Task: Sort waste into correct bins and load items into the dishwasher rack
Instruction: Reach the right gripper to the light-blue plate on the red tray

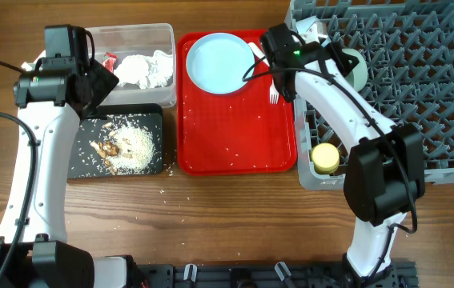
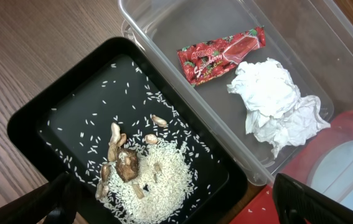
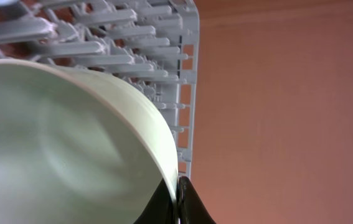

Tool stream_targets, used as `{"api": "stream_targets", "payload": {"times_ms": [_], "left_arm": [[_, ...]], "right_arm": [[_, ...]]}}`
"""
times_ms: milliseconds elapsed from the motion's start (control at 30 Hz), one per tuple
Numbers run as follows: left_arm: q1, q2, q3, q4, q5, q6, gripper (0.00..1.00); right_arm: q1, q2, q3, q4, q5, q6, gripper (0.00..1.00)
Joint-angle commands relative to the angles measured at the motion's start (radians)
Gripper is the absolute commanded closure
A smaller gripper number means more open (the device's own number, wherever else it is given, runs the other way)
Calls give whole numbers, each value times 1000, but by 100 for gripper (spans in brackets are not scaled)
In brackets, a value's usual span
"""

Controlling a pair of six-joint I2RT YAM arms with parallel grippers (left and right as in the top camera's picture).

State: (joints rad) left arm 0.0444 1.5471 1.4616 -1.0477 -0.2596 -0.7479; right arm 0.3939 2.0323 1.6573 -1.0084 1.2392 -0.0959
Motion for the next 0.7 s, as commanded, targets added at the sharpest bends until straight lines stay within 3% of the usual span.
{"api": "stream_targets", "payload": {"times_ms": [0, 67, 100, 167, 267, 433, 667], "left_arm": [[3, 3, 7, 0, 5, -23, 0], [3, 3, 7, 0, 5, -23, 0], [3, 3, 7, 0, 5, -23, 0], [3, 3, 7, 0, 5, -23, 0], [3, 3, 7, 0, 5, -23, 0], [3, 3, 7, 0, 5, -23, 0], [3, 3, 7, -1, 5, -23, 0]], "right_arm": [[45, 12, -15, -6, -32, -10, 96], [59, 12, -15, -10, -32, -11, 94], [64, 12, -15, -16, -32, -11, 88], [83, 12, -15, -36, -33, -14, 62], [116, 12, -15, -34, -56, -65, 46], [167, 8, -11, 12, -131, -114, 35], [168, -86, 22, 121, -365, -114, 29]]}}
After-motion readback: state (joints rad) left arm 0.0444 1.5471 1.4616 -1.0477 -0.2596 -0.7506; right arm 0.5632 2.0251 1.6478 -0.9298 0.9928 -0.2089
